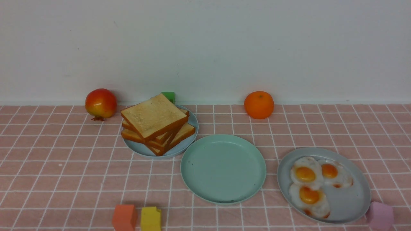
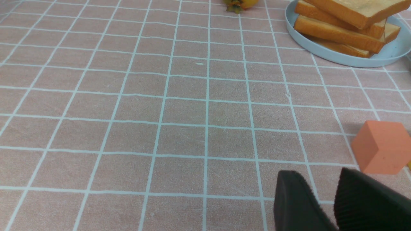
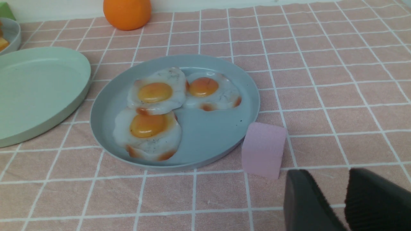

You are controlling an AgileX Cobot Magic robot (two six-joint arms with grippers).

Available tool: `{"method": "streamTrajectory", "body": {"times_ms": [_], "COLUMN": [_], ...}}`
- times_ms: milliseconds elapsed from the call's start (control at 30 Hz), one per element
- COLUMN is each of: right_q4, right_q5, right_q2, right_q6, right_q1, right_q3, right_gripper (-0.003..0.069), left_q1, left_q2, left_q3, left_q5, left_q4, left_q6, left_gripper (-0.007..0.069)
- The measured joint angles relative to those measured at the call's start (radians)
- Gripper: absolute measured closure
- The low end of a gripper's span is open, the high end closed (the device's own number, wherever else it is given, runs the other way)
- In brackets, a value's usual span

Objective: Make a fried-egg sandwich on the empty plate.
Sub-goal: Use the left arm to grab a slice of bread

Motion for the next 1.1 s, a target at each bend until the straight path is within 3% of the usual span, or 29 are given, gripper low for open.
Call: {"method": "streamTrajectory", "body": {"times_ms": [533,667,967,1100], "right_q4": [-0.039,-0.039,-0.052,-0.059], "right_q5": [-0.056,-0.258,-0.615,-0.778], "right_q2": [0.0,0.0,0.0,0.0], "right_q6": [0.0,0.0,0.0,0.056], "right_q1": [0.0,0.0,0.0,0.0], "right_q3": [0.006,0.006,0.006,0.006], "right_gripper": [0.0419,0.0419,0.0419,0.0419], "left_q1": [0.0,0.0,0.0,0.0], "left_q2": [0.0,0.0,0.0,0.0], "left_q3": [0.013,0.016,0.016,0.016], "left_q5": [-0.079,-0.202,-0.26,-0.349], "left_q4": [-0.036,-0.121,-0.149,-0.2], "left_q6": [0.0,0.0,0.002,-0.067], "left_gripper": [0.0385,0.0385,0.0385,0.0385]}}
